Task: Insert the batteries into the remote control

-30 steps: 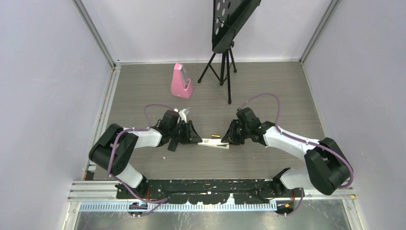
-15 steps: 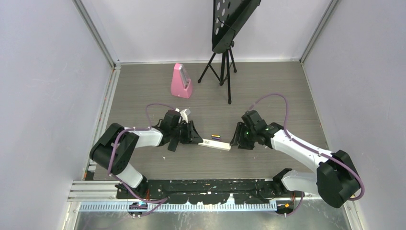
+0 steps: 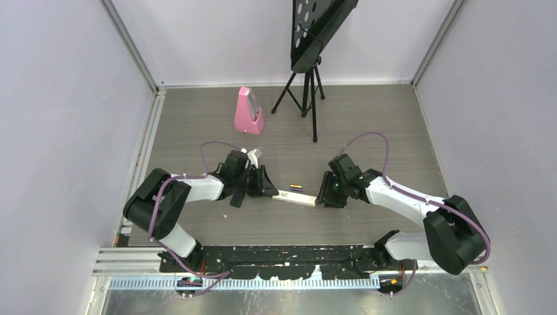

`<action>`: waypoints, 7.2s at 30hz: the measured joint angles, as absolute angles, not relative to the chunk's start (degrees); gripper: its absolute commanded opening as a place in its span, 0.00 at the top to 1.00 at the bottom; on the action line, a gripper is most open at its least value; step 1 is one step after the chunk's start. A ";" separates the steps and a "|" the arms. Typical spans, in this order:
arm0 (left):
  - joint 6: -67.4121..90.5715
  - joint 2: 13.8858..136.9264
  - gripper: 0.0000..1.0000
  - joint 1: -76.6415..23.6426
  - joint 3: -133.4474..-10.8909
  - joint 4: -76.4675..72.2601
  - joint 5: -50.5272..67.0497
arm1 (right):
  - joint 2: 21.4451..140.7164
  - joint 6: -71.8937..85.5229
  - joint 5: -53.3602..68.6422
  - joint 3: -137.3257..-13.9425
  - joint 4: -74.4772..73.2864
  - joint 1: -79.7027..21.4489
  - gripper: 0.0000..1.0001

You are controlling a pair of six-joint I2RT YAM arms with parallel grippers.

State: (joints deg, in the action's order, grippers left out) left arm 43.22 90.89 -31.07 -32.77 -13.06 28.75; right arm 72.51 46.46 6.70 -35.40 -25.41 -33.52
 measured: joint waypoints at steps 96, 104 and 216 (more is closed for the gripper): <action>32.73 60.20 0.09 -22.52 -38.54 24.08 -4.32 | 98.98 8.40 -4.47 -59.57 -30.81 -55.31 0.86; 31.44 64.60 0.07 -22.00 -36.16 23.22 -5.56 | 98.10 8.97 -3.92 -59.64 -30.48 -55.29 0.90; 34.33 83.02 0.36 -37.01 -39.09 5.06 26.00 | 84.38 60.38 2.26 -47.66 -0.71 -44.91 0.99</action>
